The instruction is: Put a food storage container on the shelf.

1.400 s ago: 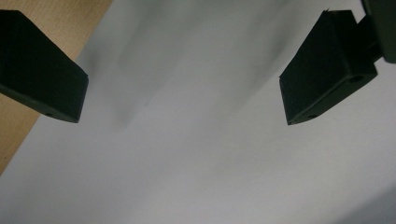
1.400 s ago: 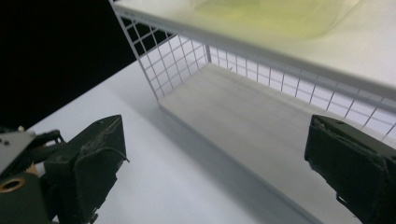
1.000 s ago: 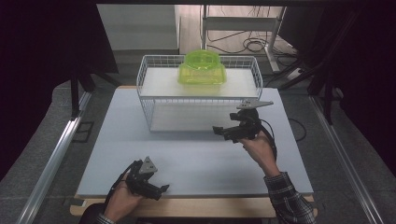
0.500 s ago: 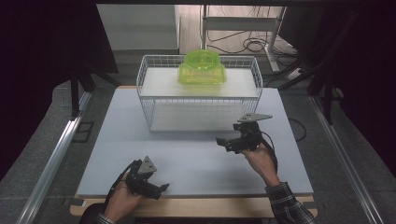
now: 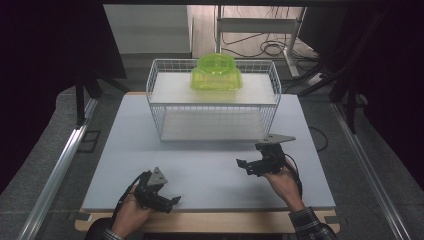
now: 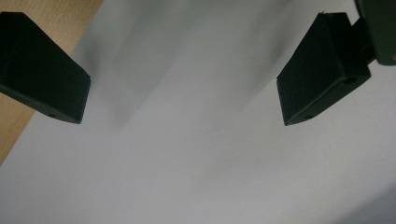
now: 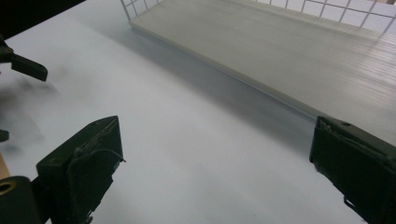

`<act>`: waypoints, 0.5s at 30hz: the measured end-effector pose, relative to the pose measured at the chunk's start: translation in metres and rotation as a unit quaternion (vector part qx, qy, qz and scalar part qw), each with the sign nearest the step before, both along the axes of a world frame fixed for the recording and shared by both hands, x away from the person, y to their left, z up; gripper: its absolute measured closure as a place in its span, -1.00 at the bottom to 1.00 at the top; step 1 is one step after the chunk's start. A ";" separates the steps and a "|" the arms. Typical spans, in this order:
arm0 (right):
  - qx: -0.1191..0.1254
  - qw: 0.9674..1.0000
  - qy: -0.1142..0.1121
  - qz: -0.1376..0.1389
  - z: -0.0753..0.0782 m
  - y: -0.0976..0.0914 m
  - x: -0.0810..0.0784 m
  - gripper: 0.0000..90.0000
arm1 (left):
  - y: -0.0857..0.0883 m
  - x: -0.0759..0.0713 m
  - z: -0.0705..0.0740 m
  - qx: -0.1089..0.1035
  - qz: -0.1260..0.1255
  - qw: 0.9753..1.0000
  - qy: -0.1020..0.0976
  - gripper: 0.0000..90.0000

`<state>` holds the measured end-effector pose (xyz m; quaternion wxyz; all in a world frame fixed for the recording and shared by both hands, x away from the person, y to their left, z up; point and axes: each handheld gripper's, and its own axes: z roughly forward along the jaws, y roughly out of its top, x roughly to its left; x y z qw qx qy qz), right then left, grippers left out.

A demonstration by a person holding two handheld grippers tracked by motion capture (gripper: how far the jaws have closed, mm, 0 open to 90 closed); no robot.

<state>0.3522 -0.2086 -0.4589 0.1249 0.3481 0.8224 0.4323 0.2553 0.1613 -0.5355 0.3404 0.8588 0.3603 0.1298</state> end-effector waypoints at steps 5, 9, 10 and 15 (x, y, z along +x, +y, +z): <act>-0.003 1.000 -0.004 -0.007 -0.006 -0.008 -0.006 -0.94 | -0.001 0.000 -0.002 0.005 -0.007 1.000 -0.002 -0.96; -0.011 1.000 -0.005 -0.012 -0.010 -0.015 -0.010 -0.94 | -0.001 0.000 -0.002 0.006 -0.009 1.000 -0.006 -0.98; -0.012 1.000 -0.005 -0.013 -0.012 -0.016 -0.011 -0.94 | -0.001 0.000 -0.002 0.003 -0.009 1.000 -0.007 -0.98; -0.014 1.000 -0.003 -0.021 -0.017 -0.026 -0.016 -0.94 | 0.001 0.001 -0.002 -0.006 -0.005 1.000 -0.007 -0.99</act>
